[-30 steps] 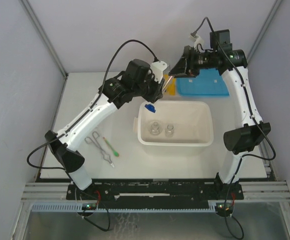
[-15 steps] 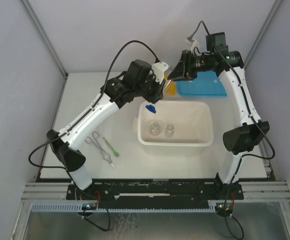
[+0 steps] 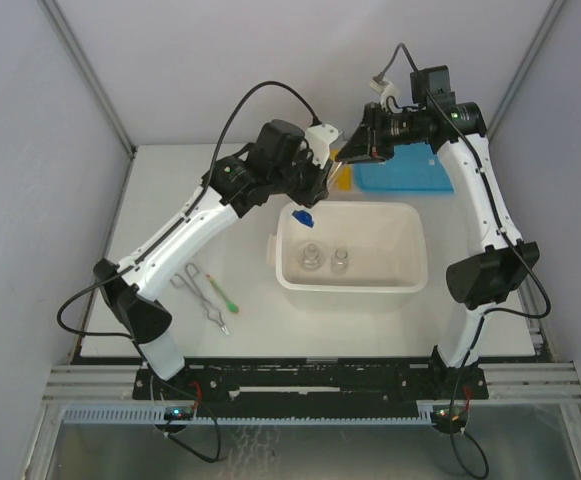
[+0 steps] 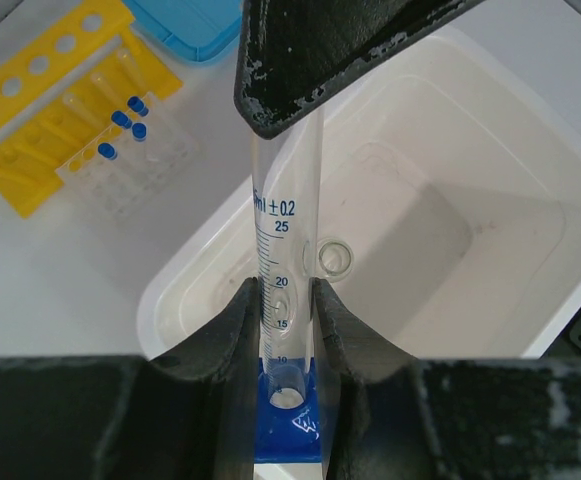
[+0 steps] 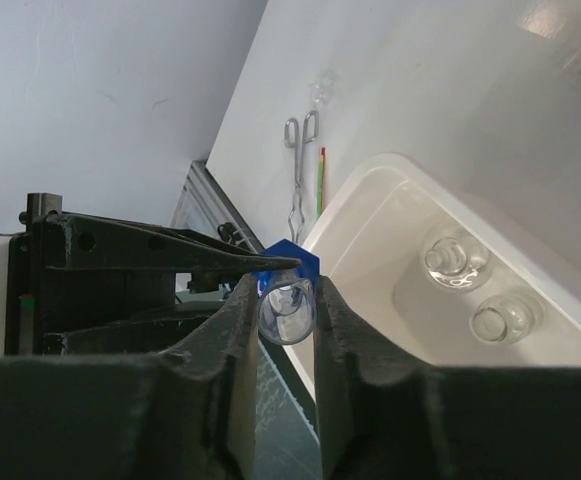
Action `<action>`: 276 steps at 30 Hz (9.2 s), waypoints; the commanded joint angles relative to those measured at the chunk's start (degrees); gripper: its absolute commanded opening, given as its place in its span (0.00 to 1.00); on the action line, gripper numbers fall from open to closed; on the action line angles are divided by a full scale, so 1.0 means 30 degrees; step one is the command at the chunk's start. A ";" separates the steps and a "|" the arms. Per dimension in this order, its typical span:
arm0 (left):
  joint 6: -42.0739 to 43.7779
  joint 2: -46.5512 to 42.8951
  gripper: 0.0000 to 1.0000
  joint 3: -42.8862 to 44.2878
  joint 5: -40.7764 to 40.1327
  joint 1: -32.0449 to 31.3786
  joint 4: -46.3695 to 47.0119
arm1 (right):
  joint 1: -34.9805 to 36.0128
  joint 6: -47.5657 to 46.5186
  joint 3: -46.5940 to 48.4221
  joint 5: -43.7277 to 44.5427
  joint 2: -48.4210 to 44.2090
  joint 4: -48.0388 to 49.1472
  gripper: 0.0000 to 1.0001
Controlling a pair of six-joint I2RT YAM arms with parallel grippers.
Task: Organize the chemistry lab equipment
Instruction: Place the chemistry item in the storage box, then pick up the chemistry item at the center of the board.
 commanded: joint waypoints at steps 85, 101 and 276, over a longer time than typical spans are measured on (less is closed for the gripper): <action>-0.6765 -0.2698 0.84 -0.8107 0.2870 0.7219 0.3276 | 0.3819 -0.0587 -2.2384 2.0939 -1.1329 1.1428 0.12; -0.6690 -0.2655 0.84 -0.8021 0.2877 0.7365 0.2971 | 0.3791 -0.0651 -2.1095 2.1652 -1.3789 0.9920 0.41; -1.0155 -0.2118 0.00 -1.8143 -0.1983 1.5814 0.3642 | 0.4117 -0.3448 -1.0745 1.5666 -0.6718 0.8943 0.42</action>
